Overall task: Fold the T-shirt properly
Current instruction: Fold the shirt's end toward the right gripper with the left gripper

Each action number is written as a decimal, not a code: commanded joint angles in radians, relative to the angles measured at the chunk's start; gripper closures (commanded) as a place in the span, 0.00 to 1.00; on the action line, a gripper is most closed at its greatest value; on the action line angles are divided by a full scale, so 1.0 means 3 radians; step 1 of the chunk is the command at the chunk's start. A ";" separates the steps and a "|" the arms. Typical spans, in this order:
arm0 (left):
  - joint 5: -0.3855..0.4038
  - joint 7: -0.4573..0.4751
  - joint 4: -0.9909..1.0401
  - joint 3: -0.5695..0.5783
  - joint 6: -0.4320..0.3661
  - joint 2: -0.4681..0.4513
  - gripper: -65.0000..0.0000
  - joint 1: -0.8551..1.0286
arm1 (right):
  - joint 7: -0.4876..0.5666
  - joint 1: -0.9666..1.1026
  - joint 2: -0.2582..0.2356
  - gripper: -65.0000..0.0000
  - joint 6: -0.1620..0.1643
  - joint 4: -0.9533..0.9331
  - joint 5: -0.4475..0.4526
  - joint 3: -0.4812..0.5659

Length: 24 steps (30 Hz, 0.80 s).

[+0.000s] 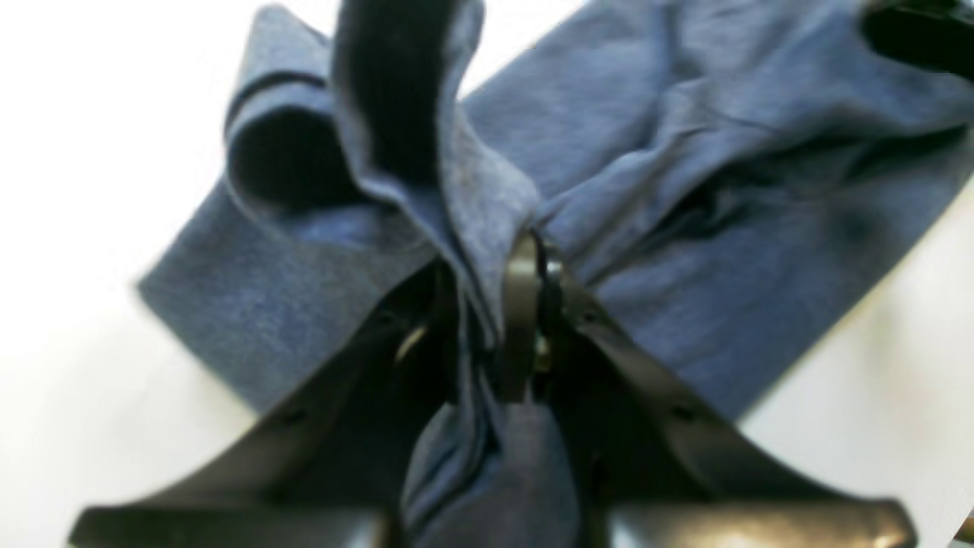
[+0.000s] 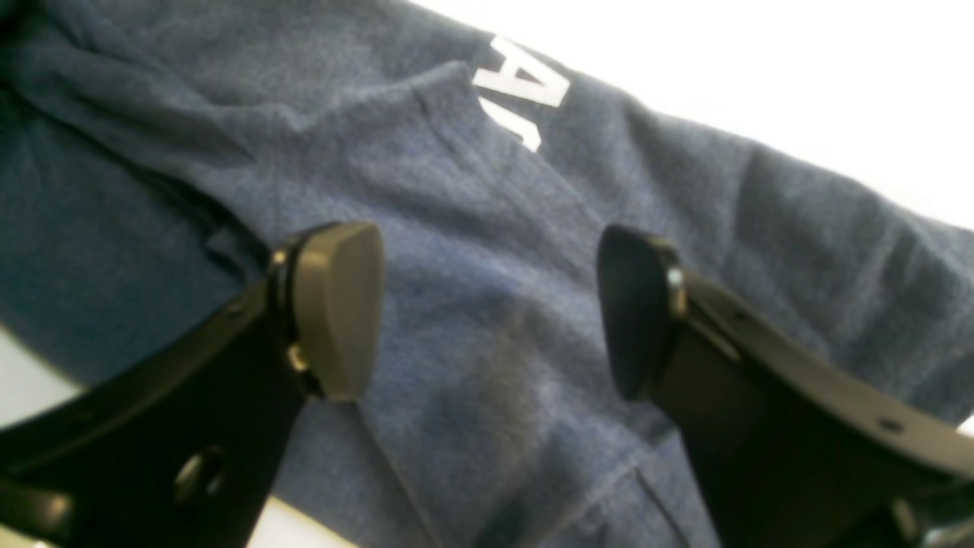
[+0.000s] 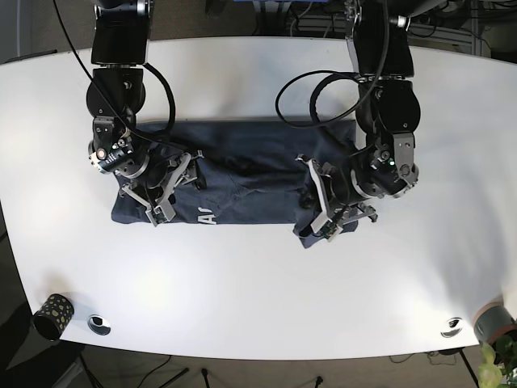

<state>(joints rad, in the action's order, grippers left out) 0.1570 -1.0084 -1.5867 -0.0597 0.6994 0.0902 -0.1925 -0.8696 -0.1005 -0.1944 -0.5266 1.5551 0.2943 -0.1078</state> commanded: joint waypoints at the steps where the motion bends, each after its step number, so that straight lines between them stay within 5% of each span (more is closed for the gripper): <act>1: 0.0052 0.0162 0.0080 0.0079 -0.0004 0.0034 0.99 -0.0098 | 0.0068 -0.0077 -0.0035 0.35 -0.0012 0.0066 0.0060 -0.0017; 7: 0.0057 0.0265 0.0351 0.0273 -0.0004 0.0045 0.98 -0.0113 | 0.0068 -0.0072 -0.0009 0.35 -0.0017 0.0123 0.0065 -0.0354; 14: 0.0062 0.0270 0.0418 0.0534 -0.0442 0.0045 0.51 -0.0113 | -0.0014 -0.0066 -0.0040 0.35 -0.0175 0.0092 0.0387 -0.0641; 18: 0.0078 0.0265 0.0346 0.0657 -0.0769 0.0147 0.38 -0.0113 | -0.0214 -0.0066 -0.0045 0.35 -0.0175 0.0112 0.0546 -0.0855; 21: 0.0088 0.0249 0.0054 0.0677 -0.0677 0.0198 0.38 -0.0087 | -0.0311 -0.0066 -0.0071 0.35 -0.0175 0.0112 0.0714 -0.0999; 24: 0.0323 0.0050 -0.0350 0.0657 -0.0293 0.0183 0.38 -0.0077 | -0.0418 -0.0066 -0.0163 0.35 -0.0175 0.0097 0.0955 -0.1106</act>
<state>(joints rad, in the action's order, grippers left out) 0.2119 -0.9764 -1.6184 0.1463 0.5728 0.1452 -0.1909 -1.0073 -0.0994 -0.2169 -0.5758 1.5681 0.5346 -0.4252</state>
